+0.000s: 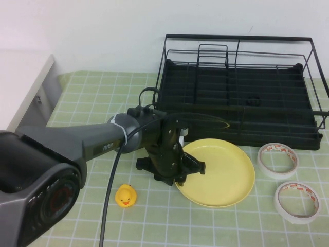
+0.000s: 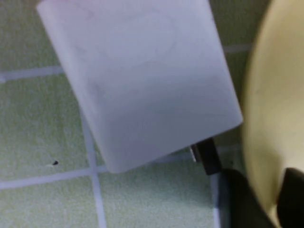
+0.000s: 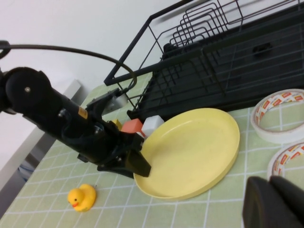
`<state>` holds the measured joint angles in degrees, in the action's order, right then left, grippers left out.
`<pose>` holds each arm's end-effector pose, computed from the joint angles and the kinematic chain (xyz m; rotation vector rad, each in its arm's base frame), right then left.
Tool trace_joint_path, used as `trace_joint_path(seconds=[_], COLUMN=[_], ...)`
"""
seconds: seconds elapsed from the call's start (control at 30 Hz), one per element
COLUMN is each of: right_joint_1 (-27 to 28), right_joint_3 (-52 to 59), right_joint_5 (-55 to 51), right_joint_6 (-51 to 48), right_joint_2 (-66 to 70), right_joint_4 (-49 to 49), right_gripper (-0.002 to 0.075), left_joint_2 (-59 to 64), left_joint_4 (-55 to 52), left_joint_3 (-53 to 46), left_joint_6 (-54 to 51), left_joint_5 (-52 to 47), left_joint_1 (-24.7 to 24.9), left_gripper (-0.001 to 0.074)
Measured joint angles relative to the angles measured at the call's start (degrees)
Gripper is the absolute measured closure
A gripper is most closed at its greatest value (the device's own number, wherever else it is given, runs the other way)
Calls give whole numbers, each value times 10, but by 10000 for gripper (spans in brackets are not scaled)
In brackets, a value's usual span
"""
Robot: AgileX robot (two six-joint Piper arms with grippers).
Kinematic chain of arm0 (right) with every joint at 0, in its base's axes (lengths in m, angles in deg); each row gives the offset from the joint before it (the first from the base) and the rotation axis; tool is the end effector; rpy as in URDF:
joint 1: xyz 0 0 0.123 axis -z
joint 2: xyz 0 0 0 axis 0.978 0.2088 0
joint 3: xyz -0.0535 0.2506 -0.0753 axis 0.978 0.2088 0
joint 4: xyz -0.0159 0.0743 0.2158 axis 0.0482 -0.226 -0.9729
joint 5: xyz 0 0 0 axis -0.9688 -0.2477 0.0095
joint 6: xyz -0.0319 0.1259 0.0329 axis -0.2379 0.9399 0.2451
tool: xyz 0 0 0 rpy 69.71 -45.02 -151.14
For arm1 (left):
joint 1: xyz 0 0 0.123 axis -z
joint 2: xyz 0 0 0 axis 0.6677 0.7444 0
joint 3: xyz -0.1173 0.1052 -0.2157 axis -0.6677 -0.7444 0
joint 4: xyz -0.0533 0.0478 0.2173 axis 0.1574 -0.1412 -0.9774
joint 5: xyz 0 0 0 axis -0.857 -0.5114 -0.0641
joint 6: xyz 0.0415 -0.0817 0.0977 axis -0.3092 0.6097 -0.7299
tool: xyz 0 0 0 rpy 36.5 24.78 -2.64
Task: Place plate on rack
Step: Pick up the plate from the table, then hand over the plate
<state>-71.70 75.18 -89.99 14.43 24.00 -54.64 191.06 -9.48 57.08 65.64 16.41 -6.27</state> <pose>0.0865 0.0428 0.1740 0.1890 1.7852 0.5816 0.3575 -0.2706 0.0799 0.2800 2.8444 -0.3677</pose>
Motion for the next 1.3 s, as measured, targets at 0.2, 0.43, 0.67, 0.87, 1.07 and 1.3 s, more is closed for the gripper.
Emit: trace_joint_path(seconds=[0.2,0.43,0.67,0.87,1.07,1.3], right_joint_1=[0,0,0,0,0,0], right_joint_3=[0,0,0,0,0,-54], right_joint_5=[-1,-1,-1,-1,-1,-21], right_joint_6=[-5,-5,-5,-5,18,30], right_joint_2=[0,0,0,0,0,55], right_joint_4=[-1,-2,-10,-21,-55,-63], right_gripper=[716,717,717,716,716,658], left_joint_2=[1,1,-2,-26,-87,-229], left_joint_4=[2,49,240,318,388,498], left_joint_3=[2,3,1,-15,-88,-245], left_joint_6=[8,-7,-165,-274,-379,-537], left_joint_5=[7,-13,-54,-66,-35,46], left_joint_1=[0,-5,-44,-71,-76,-76], left_gripper=[695,722,731,731,731,731])
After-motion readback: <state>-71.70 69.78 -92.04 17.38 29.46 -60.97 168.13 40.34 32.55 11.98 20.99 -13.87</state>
